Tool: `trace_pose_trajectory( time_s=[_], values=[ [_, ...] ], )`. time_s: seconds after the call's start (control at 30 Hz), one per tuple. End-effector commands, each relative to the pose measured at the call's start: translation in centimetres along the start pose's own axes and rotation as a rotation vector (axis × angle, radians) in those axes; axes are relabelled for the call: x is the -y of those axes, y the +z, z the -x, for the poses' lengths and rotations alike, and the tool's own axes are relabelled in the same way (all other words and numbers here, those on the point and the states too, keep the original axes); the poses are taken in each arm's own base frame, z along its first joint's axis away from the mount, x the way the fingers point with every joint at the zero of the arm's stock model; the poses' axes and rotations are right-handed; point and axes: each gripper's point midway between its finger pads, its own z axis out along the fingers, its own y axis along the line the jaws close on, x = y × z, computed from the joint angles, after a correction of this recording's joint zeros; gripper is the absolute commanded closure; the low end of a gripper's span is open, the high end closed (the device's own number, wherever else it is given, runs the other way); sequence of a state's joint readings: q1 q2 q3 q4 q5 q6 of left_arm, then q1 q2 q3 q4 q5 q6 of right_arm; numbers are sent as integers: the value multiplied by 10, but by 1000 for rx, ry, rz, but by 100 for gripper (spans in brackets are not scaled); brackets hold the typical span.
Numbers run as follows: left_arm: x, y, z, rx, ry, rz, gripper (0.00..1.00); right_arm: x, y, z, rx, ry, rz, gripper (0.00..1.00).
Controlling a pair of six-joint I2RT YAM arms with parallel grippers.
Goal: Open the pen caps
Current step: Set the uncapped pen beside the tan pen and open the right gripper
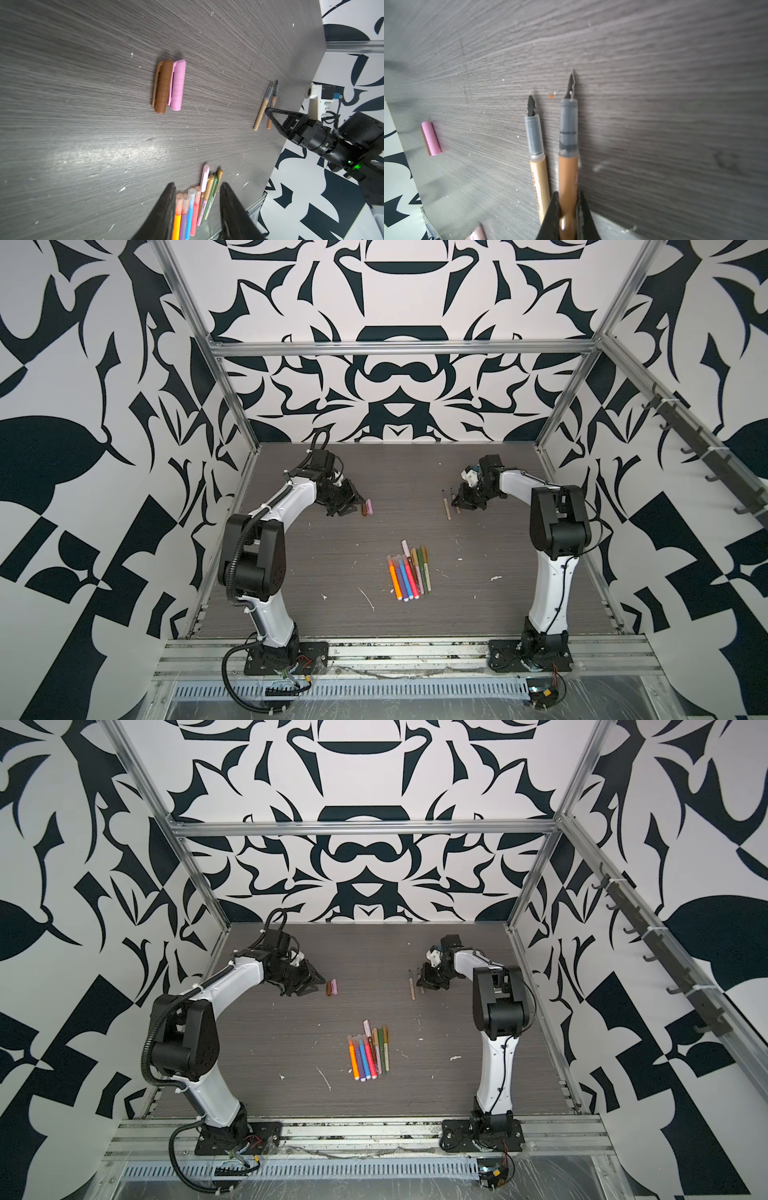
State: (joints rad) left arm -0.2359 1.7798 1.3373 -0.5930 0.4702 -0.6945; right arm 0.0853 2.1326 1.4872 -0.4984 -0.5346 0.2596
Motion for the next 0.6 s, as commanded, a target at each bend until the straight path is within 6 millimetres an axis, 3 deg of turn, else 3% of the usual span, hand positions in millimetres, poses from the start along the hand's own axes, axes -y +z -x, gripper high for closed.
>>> trace_pose_trajectory(
  time_s=[0.0,0.2,0.57],
  values=[
    [3,-3,0,-20,12,-4,61,-1,-1,-8,-30,9,-2,83],
    [2,-7,0,-24,17,-6,61,-5,-6,-11,-24,6,12,64],
    [9,-25,-4,29,13,-21,60,-23,-31,-1,35,-12,34,65]
  ],
)
